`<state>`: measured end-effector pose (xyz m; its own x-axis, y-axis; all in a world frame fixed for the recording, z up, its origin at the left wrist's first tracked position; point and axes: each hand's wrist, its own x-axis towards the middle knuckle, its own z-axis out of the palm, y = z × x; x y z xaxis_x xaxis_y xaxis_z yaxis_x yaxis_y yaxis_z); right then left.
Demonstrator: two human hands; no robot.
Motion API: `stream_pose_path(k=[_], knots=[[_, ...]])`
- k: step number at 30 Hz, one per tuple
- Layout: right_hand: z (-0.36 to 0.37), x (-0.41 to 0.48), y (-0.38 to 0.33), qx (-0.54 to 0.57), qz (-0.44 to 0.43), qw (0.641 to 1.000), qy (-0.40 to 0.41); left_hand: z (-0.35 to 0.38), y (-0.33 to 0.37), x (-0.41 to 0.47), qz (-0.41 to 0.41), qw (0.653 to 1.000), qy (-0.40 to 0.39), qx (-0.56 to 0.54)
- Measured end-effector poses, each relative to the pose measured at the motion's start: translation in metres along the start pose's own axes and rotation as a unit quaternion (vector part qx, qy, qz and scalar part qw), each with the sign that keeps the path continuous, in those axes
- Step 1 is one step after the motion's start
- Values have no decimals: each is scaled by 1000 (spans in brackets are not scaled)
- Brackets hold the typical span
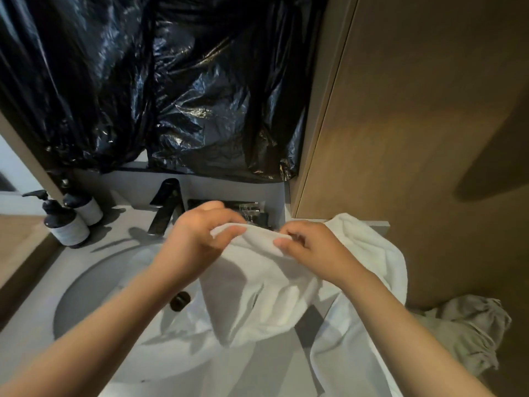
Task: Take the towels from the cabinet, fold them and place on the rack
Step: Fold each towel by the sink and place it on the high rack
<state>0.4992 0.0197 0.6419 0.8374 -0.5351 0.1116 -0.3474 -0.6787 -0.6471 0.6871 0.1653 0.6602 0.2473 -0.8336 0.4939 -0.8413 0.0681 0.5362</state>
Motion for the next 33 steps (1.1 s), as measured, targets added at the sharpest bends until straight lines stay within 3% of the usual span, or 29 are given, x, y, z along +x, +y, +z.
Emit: stream_pose_path(k=[5,11,15,22,26,31,33], knots=[[-41,-15,14,-45,25,998,37,-23,-14,27,-57,997,57,18],[-66,-38,41,-116,91,989,20,-26,-14,46,-96,990,100,-14],[-96,-34,30,-117,48,977,172,-25,-10,60,-88,991,104,-12],[-186,4,-46,-198,-13,891,408,-56,22,123,-14,980,198,18],[-219,14,-76,-234,-43,857,457,-72,47,152,14,971,240,8],[-232,14,-68,-231,-32,870,435,-84,47,163,12,965,256,54],[-233,12,-64,-241,-31,857,455,-86,47,166,1,967,248,67]])
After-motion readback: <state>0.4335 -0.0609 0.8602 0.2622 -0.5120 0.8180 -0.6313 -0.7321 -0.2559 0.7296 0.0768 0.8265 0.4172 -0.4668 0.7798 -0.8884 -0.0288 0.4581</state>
